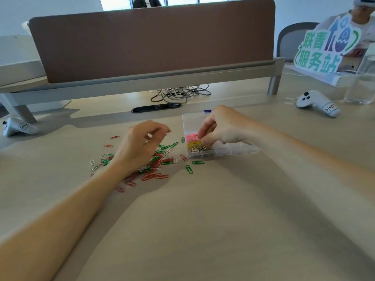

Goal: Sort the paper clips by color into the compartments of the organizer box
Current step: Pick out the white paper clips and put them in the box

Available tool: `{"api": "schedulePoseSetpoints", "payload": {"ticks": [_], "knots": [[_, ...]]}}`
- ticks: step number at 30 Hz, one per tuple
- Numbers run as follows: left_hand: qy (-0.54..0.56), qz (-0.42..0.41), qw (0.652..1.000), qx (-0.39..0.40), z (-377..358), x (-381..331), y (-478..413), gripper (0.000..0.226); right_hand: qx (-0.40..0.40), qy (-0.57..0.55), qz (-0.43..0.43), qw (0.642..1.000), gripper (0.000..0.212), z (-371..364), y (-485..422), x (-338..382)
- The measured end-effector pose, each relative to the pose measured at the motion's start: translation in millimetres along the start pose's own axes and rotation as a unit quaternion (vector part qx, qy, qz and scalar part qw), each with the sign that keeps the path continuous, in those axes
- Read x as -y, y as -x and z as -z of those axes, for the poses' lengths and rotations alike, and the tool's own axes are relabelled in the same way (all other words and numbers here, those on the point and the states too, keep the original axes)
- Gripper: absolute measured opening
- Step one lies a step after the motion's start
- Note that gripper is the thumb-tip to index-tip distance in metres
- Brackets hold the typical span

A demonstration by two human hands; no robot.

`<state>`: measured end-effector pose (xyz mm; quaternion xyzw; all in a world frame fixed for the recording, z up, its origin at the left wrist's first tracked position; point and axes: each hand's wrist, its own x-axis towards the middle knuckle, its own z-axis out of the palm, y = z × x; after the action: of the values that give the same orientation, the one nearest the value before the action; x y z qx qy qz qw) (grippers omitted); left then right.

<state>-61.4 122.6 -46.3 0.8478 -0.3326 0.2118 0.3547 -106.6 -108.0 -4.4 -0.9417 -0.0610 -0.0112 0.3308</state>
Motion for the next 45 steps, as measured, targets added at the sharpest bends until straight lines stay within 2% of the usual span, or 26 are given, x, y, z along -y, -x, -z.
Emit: {"api": "schedulePoseSetpoints", "payload": {"ticks": [3, 5, 10, 18, 22, 24, 29, 34, 39, 45], "knots": [[-0.034, 0.061, 0.998, -0.005, 13, 10, 1, 0.008, -0.016, 0.016, 0.016, 1.000, 0.010, -1, 2, 0], [-0.071, 0.078, 0.994, 0.030, 19, 18, 6, 0.005, -0.010, 0.032, 0.031, 0.999, 0.007, -2, 1, 5], [-0.113, 0.100, 0.979, 0.134, 24, 19, 16, 0.014, 0.004, 0.041, 0.085, 0.996, 0.004, -9, -12, 27], [-0.129, 0.139, 0.977, 0.100, 43, 31, 18, 0.018, 0.084, 0.104, 0.125, 0.983, 0.020, -41, -46, 57], [-0.131, 0.168, 0.974, 0.075, 59, 38, 17, 0.012, 0.162, 0.125, 0.119, 0.972, 0.035, -55, -58, 61], [-0.127, 0.176, 0.972, 0.085, 67, 41, 19, 0.006, 0.182, 0.126, 0.127, 0.967, 0.028, -62, -61, 60], [-0.100, 0.152, 0.974, 0.131, 62, 28, 25, 0.005, 0.146, 0.115, 0.152, 0.971, 0.003, -66, -59, 58], [-0.106, 0.110, 0.975, 0.163, 44, 14, 26, 0.016, 0.131, 0.105, 0.139, 0.976, 0.006, -62, -60, 56], [-0.120, 0.107, 0.973, 0.164, 42, 10, 26, 0.020, 0.107, 0.085, 0.144, 0.980, 0.009, -62, -62, 51], [-0.139, 0.106, 0.970, 0.170, 37, 6, 26, 0.024, 0.125, 0.098, 0.162, 0.974, 0.014, -60, -60, 54]]}}
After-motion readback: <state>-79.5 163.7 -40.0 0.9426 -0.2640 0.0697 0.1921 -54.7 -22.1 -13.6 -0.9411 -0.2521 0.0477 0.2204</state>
